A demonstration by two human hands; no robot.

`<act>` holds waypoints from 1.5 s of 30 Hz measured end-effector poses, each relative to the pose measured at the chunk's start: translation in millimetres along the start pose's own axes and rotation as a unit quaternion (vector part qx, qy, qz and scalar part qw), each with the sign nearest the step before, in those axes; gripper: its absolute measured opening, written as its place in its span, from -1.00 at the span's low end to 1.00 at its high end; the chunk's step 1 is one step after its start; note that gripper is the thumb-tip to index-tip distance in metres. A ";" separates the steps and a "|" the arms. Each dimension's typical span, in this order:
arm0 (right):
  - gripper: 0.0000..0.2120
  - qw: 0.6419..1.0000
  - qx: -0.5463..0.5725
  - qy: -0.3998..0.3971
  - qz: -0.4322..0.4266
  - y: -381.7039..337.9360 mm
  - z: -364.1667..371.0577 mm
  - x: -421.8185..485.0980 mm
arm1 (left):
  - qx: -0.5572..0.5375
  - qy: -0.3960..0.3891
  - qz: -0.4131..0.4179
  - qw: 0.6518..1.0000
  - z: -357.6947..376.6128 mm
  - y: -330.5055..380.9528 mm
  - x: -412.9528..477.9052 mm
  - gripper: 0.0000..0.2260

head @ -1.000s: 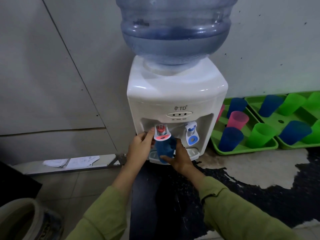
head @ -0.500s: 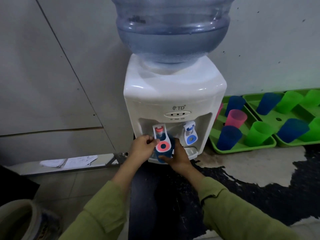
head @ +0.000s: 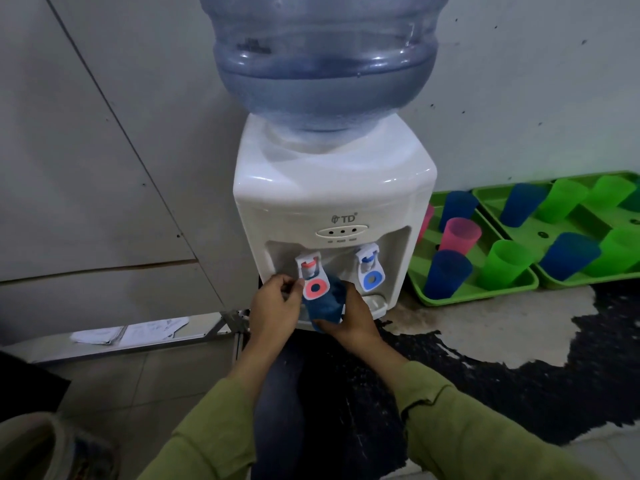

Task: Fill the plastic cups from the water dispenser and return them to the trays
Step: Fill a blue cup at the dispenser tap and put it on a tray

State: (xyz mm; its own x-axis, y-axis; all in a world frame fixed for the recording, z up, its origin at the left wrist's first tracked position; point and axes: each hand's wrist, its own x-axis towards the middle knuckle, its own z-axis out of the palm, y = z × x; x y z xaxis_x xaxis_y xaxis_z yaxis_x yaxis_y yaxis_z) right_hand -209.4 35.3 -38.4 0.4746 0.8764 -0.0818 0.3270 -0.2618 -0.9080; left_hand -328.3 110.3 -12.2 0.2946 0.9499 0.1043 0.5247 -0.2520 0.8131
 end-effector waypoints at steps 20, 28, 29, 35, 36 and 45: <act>-0.38 0.997 -0.001 -0.044 -0.065 80.4 -106.0 -54.3 | -0.003 0.057 -0.084 0.995 78.5 26.0 -102.8 -0.91; -0.31 0.996 -0.051 0.002 -0.068 118.1 -243.4 -69.3 | 0.002 -0.008 -0.035 0.999 184.0 106.5 -130.3 -0.92; -0.30 0.997 -0.051 0.004 -0.062 120.2 -259.3 -69.9 | -0.005 -0.017 -0.026 1.000 195.6 118.7 -130.9 -0.92; -0.29 0.991 -0.069 0.097 -0.063 129.0 -354.4 -58.2 | -0.014 -0.052 0.056 0.997 267.6 193.9 -111.1 -0.90; -0.30 0.989 -0.070 0.109 -0.067 128.4 -365.8 -54.3 | -0.019 -0.057 0.068 0.996 276.3 203.2 -106.2 -0.90; -0.33 0.969 -0.089 0.216 -0.085 121.6 -467.6 30.9 | -0.095 -0.056 0.102 0.989 358.2 286.9 -29.7 -0.90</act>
State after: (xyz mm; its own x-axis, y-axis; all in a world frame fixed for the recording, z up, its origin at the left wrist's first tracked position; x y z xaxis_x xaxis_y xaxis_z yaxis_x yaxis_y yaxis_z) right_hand 227.1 -158.5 40.8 0.6871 0.6719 0.2764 0.5475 -0.2286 -0.8050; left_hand 99.6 -56.4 12.9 0.4705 0.8540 0.2220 0.2886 -0.3867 0.8759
